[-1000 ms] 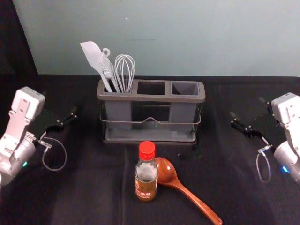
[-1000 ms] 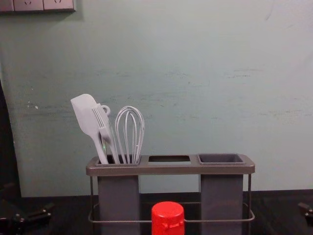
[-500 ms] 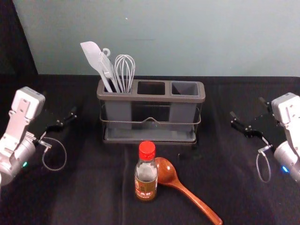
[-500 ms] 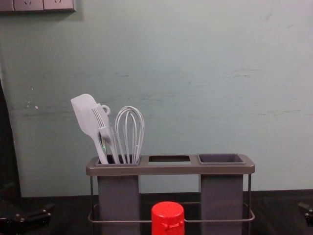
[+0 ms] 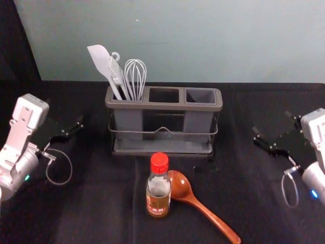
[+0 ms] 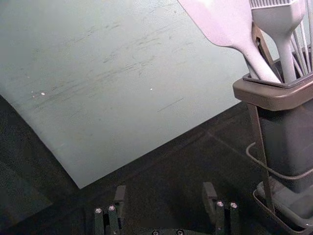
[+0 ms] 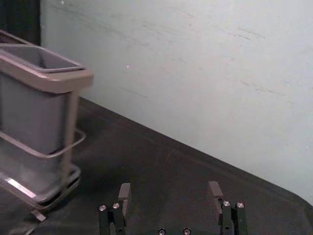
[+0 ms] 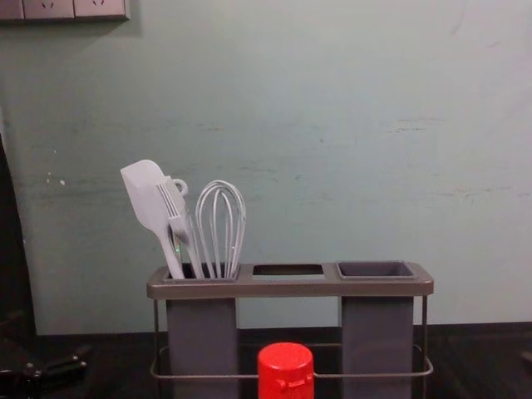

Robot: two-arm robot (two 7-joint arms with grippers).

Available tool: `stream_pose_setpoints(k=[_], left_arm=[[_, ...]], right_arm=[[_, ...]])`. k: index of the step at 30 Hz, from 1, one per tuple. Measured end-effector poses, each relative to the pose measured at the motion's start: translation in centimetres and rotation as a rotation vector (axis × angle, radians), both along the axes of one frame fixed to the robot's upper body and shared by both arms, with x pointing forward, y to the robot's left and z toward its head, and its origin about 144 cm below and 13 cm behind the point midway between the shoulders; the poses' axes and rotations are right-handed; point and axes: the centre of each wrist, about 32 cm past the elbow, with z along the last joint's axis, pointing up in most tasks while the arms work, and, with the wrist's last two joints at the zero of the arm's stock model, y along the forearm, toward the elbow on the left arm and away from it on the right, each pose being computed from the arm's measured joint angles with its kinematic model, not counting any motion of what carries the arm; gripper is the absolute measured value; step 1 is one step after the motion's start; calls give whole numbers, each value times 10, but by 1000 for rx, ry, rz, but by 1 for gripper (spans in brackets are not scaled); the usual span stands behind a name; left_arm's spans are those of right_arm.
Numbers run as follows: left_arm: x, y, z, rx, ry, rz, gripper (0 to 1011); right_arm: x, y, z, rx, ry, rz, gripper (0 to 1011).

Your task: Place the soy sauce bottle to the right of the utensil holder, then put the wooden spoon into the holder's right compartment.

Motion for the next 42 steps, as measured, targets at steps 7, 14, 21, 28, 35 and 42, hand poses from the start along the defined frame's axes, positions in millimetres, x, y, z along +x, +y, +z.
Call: stream_pose_setpoints(k=[7, 14, 21, 28, 35, 42], left_arm=[[0, 0, 0, 0, 0, 0, 1000], [0, 0, 0, 0, 0, 0, 1000], [0, 0, 0, 0, 0, 0, 1000], [0, 0, 0, 0, 0, 0, 1000], [0, 0, 0, 0, 0, 0, 1000], [0, 0, 0, 0, 0, 0, 1000]], right_arm=[[-36, 3, 1, -19, 11, 38, 1002], [-71, 7, 1, 45, -12, 93, 1002], [-97, 16, 6, 113, -30, 178, 1002], [-111, 31, 10, 175, -31, 294, 1002], [-112, 50, 11, 238, -2, 423, 1002], [-108, 71, 9, 276, 28, 528, 1002]])
